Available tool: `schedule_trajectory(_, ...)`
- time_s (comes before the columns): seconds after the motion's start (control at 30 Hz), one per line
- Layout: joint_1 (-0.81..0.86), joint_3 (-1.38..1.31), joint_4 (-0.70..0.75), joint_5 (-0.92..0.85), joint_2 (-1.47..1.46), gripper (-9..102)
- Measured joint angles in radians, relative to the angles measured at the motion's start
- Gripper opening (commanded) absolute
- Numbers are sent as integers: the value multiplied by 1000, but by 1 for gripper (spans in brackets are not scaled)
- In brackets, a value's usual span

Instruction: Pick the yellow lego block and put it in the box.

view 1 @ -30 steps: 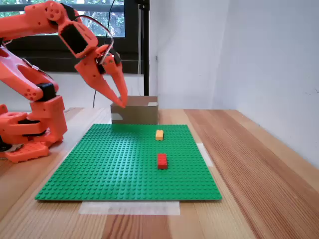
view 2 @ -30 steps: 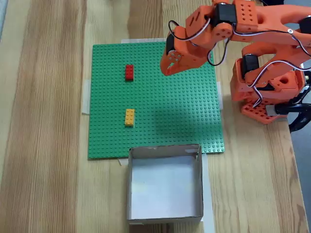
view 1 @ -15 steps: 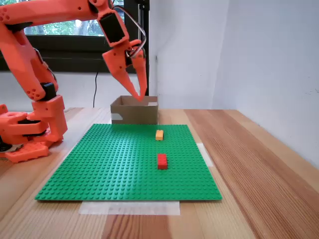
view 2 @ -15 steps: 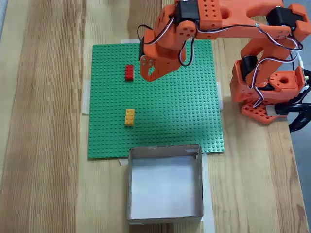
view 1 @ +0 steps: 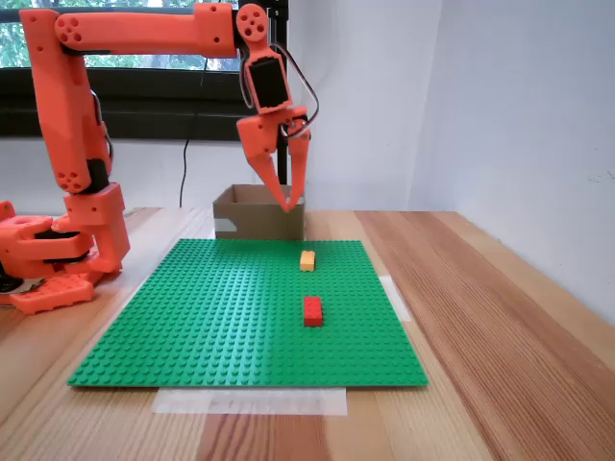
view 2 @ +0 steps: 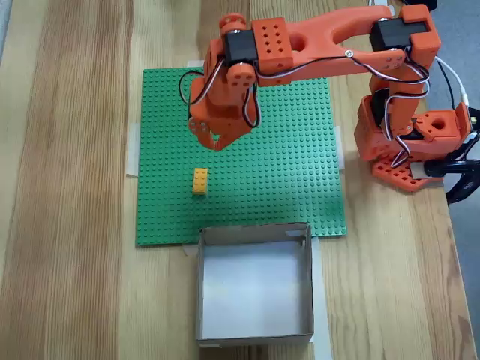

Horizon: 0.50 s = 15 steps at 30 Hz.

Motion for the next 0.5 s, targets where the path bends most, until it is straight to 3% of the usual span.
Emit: schedule_trajectory(0.5,-2,-44,-63,43,-207,8)
